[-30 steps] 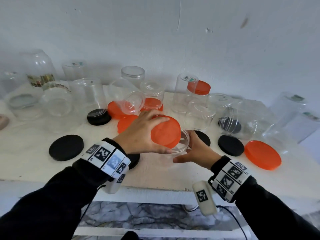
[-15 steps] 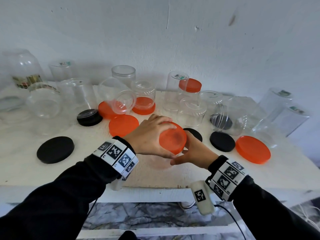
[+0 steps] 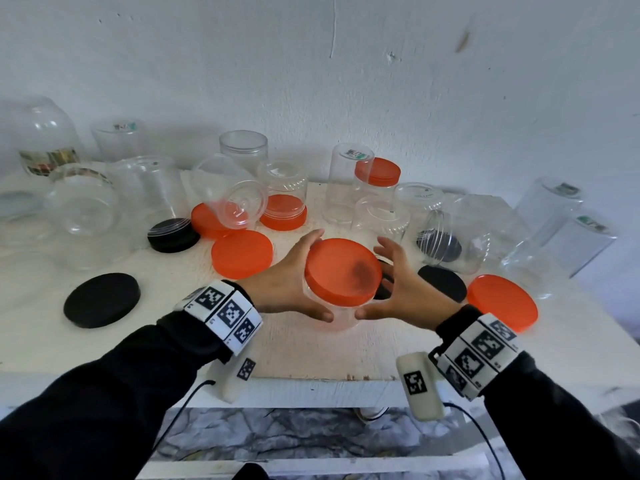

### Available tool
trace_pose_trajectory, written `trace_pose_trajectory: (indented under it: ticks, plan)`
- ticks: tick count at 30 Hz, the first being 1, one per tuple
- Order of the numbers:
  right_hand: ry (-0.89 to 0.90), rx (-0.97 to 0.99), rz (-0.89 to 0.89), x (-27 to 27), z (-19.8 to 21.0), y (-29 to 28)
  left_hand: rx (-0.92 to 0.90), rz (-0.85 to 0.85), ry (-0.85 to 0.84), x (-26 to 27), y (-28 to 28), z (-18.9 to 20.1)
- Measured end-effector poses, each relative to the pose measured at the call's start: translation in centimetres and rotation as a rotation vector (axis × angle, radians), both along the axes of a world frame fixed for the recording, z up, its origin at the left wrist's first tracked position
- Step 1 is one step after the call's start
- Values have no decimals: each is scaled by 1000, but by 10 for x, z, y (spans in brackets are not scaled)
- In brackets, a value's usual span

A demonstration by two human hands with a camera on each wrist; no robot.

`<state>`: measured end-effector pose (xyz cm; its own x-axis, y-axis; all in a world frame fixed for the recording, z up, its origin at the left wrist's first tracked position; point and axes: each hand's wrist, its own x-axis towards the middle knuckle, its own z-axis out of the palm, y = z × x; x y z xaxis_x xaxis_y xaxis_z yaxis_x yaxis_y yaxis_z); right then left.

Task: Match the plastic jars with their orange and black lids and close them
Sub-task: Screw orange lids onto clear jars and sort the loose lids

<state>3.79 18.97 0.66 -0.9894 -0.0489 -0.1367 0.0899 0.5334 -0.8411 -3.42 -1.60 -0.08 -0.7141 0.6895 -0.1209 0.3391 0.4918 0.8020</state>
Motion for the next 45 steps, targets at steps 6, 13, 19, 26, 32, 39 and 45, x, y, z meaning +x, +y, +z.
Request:
trace_pose_trajectory:
  ticks: [6,13,19,26,32,39,45]
  plan:
    - [79,563,348,-19,55,-19,93,32,-142,-9,5,-13]
    - [-75,970,508,-41,67,-46,141,-4,-180,-21,5,-23]
    - [-59,952,524,-42,68,-45,157,-1,-146,-22,5,-24]
    - [-24,1107,340,-40,63,-50,164,-25,-191,-22,4,-25]
    - [-144,926,540,-38,81,-48,162,-42,-186,-22,4,-27]
    - [-80,1123,348,-41,67,-57,159,-31,-200,-25,3,-31]
    - [-191,938,507,-39,76,-51,167,-58,-176,-23,3,-29]
